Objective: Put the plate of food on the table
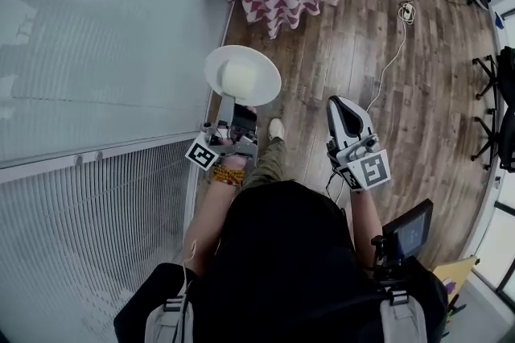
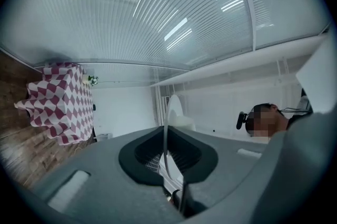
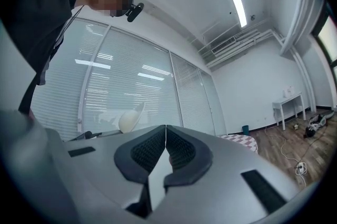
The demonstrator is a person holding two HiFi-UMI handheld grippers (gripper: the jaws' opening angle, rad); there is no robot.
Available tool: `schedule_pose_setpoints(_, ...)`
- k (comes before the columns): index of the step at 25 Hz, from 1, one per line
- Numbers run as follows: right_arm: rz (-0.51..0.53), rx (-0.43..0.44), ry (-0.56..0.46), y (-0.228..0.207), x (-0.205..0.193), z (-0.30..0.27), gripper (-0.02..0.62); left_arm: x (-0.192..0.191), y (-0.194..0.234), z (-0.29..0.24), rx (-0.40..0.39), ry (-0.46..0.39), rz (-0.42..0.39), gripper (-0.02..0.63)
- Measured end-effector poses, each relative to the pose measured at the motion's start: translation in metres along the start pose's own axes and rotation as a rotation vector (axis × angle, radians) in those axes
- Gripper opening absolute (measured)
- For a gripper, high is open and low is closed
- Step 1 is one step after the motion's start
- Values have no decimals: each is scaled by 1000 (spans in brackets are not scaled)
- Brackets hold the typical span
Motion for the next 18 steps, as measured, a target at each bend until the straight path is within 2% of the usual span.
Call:
schedule_pose_setpoints(8,74,23,92,-10,1,-77,11,41,72,-34,31,-37,76,21)
schedule_pose_setpoints(14,59,24,122,-30,-14,-103,11,45,103,-50,42,-64,118,21)
schedule_pose_setpoints(18,53,37,118,-52,-22,-128,11,47,118,-67,60,-55,103,21)
Point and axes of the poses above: the fingertips, and each gripper's own axes: z backward along the fingers, y to its left, x out of its top, the point moved 2 cm from there along z, backward along the fingers
